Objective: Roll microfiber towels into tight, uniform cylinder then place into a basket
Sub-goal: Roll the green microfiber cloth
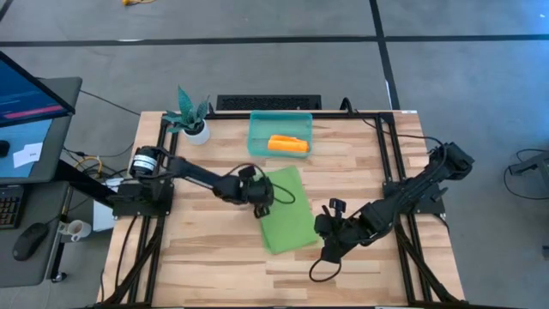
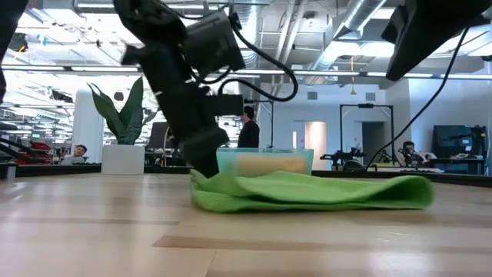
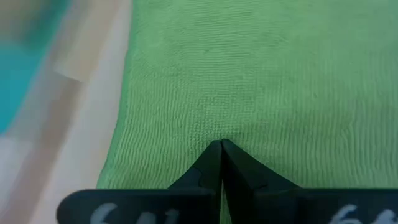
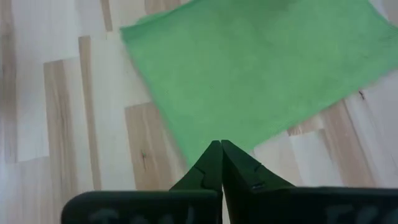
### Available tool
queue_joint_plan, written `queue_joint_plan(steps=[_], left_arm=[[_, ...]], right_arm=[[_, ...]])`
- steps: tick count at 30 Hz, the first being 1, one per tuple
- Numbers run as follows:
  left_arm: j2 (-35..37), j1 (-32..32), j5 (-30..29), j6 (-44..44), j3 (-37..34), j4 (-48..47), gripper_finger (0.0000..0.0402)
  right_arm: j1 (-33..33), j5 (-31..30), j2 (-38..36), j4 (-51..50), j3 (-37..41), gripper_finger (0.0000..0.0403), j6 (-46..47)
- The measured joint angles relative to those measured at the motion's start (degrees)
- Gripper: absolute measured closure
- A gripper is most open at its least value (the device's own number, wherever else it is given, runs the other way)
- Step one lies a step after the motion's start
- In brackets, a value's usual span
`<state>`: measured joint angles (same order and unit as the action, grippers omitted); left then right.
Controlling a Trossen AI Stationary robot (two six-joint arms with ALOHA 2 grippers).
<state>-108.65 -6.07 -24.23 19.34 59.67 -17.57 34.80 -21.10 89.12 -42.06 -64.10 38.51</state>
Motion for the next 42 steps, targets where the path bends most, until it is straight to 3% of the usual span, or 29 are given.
queue_joint_plan(steps=[4,8,16,23,42], left_arm=[[-0.1,1.4,0.1,-3.4,0.0,2.6,0.0401],[1.1,-1.1,0.5,-4.8,0.8,4.1,0.0401],[4.6,-11.6,-0.1,-2.5,1.0,11.2,0.0401],[-0.4,-19.9,-0.1,-2.3,1.0,19.8,0.0401],[-1.3,-22.6,3.2,3.1,1.0,11.6,0.0401]], right_arm=[[-0.1,0.0,0.0,-0.7,0.0,0.0382,0.0],[-0.1,0.0,0.0,-1.1,0.0,0.0384,0.0],[-0.1,0.0,0.0,-0.9,0.0,0.0380,0.0],[-0.1,0.0,0.0,-0.7,0.0,0.0381,0.0],[-1.6,0.0,0.2,0.4,0.0,0.0380,0.0]])
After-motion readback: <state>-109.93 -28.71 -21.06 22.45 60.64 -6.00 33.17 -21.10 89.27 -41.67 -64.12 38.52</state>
